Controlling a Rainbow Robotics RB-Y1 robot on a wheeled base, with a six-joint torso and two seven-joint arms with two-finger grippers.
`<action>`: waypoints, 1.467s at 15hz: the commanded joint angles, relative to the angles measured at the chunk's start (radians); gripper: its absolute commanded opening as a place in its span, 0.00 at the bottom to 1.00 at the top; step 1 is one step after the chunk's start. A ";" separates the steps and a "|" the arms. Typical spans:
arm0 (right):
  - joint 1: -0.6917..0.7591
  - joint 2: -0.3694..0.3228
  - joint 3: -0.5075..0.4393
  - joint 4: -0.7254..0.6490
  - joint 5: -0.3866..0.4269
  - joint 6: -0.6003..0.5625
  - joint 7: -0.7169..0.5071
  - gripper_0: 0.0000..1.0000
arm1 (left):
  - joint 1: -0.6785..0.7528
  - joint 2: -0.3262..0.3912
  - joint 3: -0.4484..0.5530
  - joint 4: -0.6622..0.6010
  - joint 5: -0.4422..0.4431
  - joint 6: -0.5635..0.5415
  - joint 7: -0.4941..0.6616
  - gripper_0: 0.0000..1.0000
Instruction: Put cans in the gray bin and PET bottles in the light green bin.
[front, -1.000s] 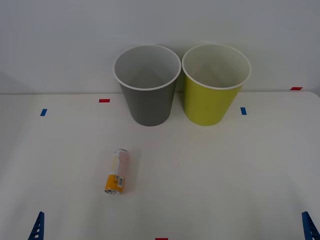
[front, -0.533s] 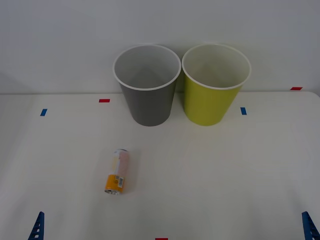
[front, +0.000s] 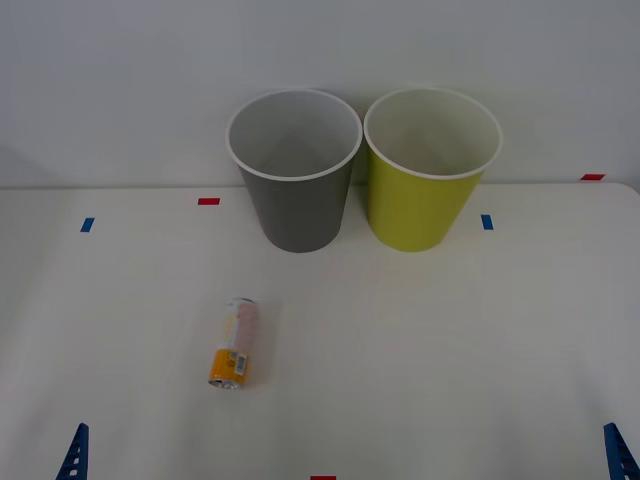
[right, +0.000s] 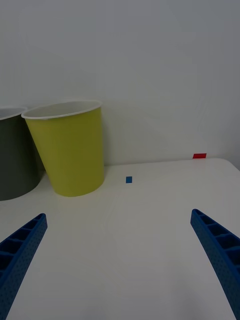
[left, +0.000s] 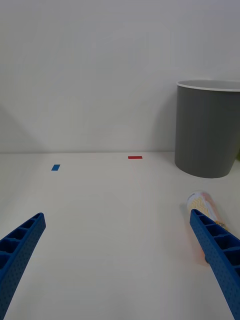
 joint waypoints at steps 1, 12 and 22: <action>0.000 0.000 0.000 0.000 0.000 0.000 0.000 1.00 | 0.000 0.000 0.000 0.000 0.000 0.000 0.000 1.00; 0.000 0.000 0.000 0.000 0.000 0.000 0.000 1.00 | 0.000 0.000 0.000 0.000 0.000 0.000 0.000 1.00; 0.000 0.000 0.000 0.000 0.000 0.000 0.000 1.00 | 0.000 0.000 0.000 0.000 0.000 0.000 0.000 1.00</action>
